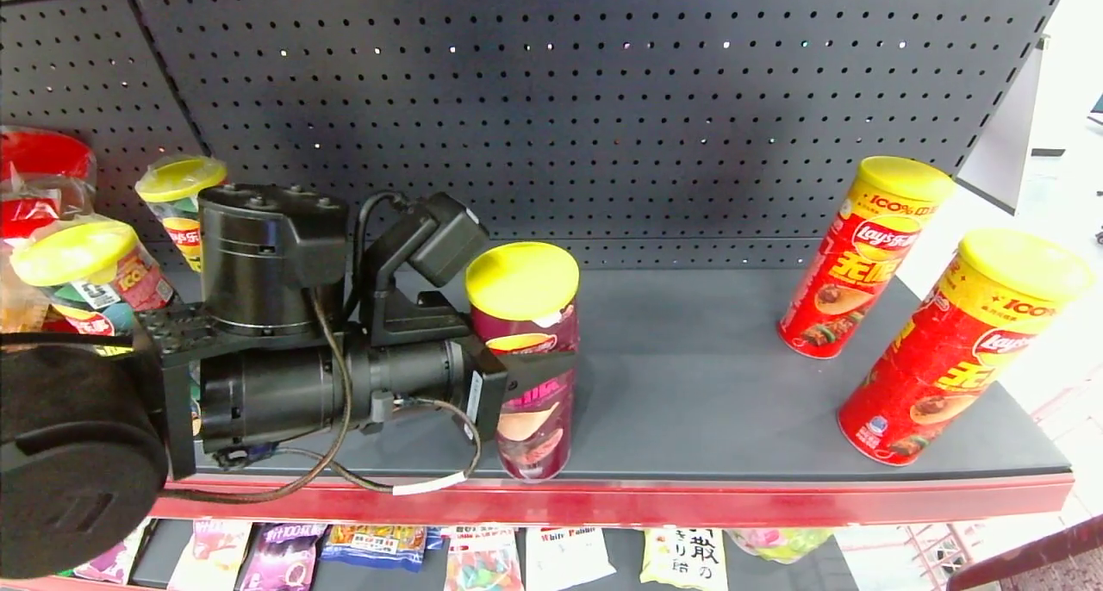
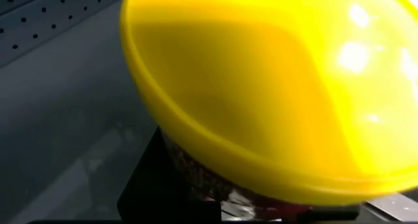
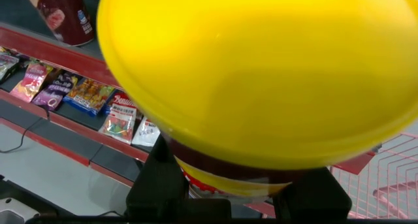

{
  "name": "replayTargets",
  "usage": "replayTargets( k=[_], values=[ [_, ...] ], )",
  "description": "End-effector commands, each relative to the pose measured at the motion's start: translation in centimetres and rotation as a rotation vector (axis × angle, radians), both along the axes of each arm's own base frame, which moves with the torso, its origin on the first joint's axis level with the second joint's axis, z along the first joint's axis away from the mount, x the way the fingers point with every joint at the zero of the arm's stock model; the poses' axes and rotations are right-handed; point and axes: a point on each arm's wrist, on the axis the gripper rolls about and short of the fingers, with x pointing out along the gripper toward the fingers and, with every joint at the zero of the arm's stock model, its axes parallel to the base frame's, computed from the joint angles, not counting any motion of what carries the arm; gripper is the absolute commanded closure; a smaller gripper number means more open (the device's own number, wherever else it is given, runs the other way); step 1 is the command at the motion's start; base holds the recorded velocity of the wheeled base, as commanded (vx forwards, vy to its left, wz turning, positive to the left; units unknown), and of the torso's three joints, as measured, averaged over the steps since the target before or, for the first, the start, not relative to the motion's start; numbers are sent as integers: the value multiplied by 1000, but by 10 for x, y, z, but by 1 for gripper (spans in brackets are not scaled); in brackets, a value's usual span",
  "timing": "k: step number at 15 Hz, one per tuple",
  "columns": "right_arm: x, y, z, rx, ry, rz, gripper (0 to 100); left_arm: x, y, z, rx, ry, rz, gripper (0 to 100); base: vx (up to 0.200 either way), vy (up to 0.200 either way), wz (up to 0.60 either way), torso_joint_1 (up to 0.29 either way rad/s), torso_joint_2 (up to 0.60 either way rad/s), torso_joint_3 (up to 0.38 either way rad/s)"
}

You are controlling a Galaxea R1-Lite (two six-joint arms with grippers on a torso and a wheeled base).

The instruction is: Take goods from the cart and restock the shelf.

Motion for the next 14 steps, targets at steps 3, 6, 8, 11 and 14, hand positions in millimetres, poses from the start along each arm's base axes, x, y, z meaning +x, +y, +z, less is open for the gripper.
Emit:
replayTargets(
  k=[3, 6, 8, 11, 14],
  values=[
    [1, 0, 0, -1, 2, 1, 100, -4, 3, -2, 2, 17, 4, 0, 0, 0, 0, 0, 0, 0],
    [0, 0, 0, -2, 2, 3, 100, -4, 3, -2, 2, 15, 10, 0, 0, 0, 0, 0, 0, 0],
    [1, 0, 0, -2, 3, 6, 100, -6, 6, 0, 7, 3, 42, 0, 0, 0, 0, 0, 0, 0],
    [10, 2, 10, -7, 26, 17, 100, -17, 16, 3, 6, -7, 69, 0, 0, 0, 0, 0, 0, 0],
    [25, 7, 21, -20, 75, 63, 100, -31, 28, 8, -10, -25, 74, 0, 0, 0, 0, 0, 0, 0]
  ],
)
